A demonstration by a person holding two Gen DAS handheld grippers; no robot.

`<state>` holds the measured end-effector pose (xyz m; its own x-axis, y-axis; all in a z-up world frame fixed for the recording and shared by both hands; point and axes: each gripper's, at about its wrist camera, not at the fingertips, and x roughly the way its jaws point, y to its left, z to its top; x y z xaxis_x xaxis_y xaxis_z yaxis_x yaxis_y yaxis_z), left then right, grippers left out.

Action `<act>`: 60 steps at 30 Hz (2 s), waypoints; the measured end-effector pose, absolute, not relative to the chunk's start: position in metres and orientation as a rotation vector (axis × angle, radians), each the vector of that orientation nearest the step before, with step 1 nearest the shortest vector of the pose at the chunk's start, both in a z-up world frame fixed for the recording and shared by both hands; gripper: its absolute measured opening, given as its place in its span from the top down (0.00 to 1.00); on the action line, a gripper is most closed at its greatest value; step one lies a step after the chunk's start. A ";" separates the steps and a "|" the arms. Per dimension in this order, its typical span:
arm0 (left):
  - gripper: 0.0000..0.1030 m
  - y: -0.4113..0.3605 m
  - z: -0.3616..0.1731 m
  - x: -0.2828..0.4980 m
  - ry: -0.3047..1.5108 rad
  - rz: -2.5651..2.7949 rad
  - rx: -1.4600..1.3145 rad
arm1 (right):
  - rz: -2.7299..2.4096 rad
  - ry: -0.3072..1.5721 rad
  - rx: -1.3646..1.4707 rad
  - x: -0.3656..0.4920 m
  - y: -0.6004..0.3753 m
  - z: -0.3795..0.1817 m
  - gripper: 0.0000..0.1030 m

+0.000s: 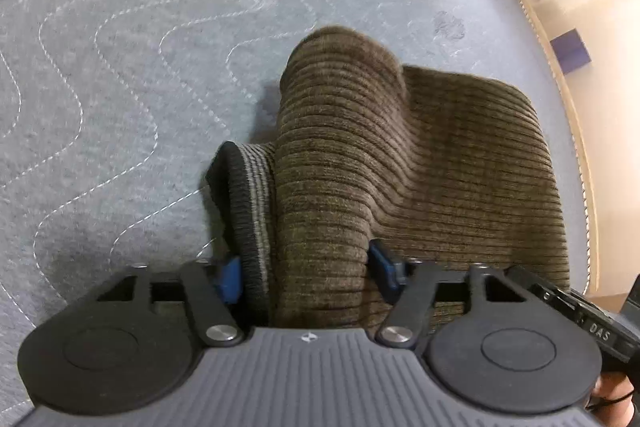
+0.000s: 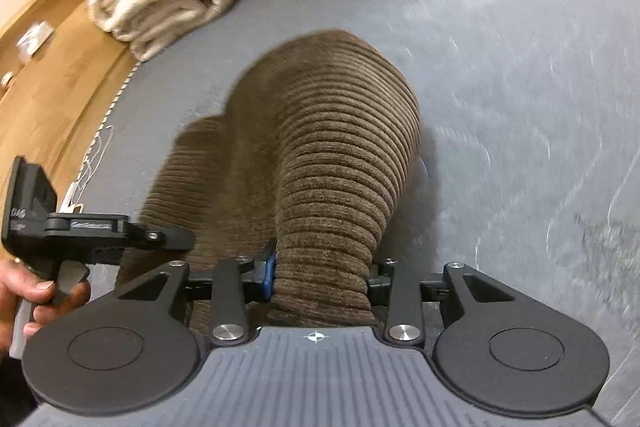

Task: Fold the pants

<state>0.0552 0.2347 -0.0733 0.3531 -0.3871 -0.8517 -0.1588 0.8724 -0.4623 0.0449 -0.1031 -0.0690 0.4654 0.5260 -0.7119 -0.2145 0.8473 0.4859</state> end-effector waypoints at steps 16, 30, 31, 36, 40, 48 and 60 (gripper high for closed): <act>0.36 0.115 0.011 0.106 0.834 -0.345 -0.496 | 0.404 0.759 0.216 0.084 -0.225 0.049 0.59; 0.70 0.034 -0.015 0.103 0.928 -0.394 -0.180 | 0.215 0.901 0.162 0.119 -0.285 -0.031 0.46; 0.70 0.023 -0.019 0.102 0.946 -0.416 -0.145 | 0.232 0.931 0.153 0.119 -0.284 -0.039 0.46; 0.70 0.007 -0.058 0.100 1.146 -0.410 0.045 | 0.272 1.143 -0.025 0.120 -0.275 -0.082 0.44; 0.66 0.023 -0.039 0.112 1.090 -0.398 -0.083 | 0.268 1.141 0.014 0.127 -0.284 -0.078 0.43; 0.42 0.055 -0.039 0.167 0.920 -0.263 -0.453 | 0.256 1.065 0.049 0.117 -0.284 -0.066 0.42; 0.42 0.056 -0.109 0.235 0.987 -0.240 -0.679 | 0.249 1.127 0.039 0.116 -0.286 -0.073 0.38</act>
<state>0.2353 0.0557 -0.1086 0.5456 -0.4798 -0.6871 -0.1107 0.7715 -0.6266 0.1162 -0.2862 -0.0725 0.4043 0.2171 -0.8885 -0.1777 0.9716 0.1565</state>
